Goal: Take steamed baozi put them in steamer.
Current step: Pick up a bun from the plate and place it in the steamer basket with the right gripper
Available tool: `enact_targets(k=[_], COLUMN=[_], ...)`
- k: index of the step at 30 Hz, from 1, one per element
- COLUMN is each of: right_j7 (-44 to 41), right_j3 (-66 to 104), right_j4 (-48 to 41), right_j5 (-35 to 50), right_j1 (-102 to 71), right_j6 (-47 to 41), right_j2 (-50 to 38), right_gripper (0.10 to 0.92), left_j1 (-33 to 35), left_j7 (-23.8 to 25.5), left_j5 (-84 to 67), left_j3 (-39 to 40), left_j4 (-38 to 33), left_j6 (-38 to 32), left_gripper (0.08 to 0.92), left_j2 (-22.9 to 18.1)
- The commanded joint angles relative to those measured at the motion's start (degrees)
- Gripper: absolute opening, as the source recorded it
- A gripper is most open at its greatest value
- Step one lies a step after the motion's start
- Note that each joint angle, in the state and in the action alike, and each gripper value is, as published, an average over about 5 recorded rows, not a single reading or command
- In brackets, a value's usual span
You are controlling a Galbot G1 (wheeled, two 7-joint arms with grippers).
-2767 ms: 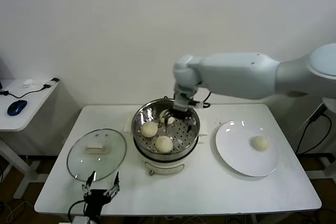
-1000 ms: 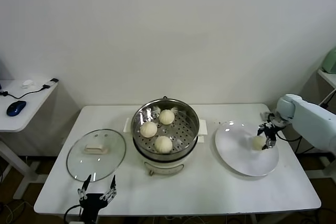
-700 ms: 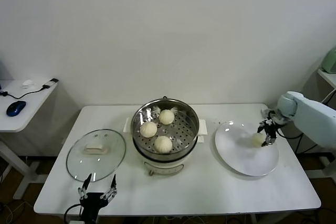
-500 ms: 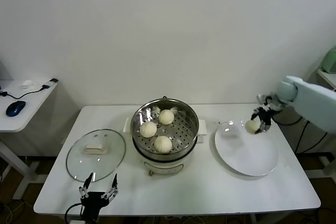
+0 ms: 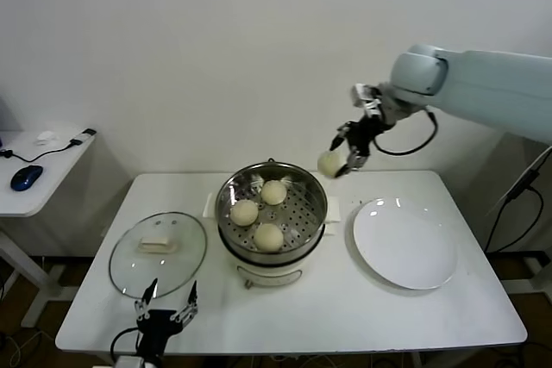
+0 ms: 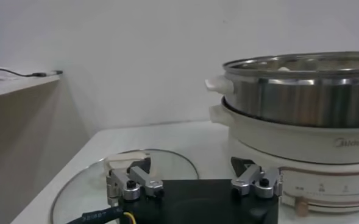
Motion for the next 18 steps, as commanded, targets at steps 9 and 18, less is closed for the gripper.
enact_targets(k=[9, 18], right_j7=[11.4, 12.6], right_j3=[-1.2, 2.6], right_j4=[-2.5, -8.8], right_j5=[0.2, -1.5], right_j1=[-15.1, -20.8], right_j6=[-8.4, -5.8], right_j2=[10.0, 10.0], right_gripper=[0.696, 0.696], left_j1=[-0.5, -0.7], left_j7=[0.0, -0.1], left_j5=[-1.0, -1.2], left_j3=[-0.4, -0.4], left_j4=[0.4, 0.9], left_j6=[0.1, 0.0], left_gripper=[0.823, 0.823], left_j2=[0.4, 0.3])
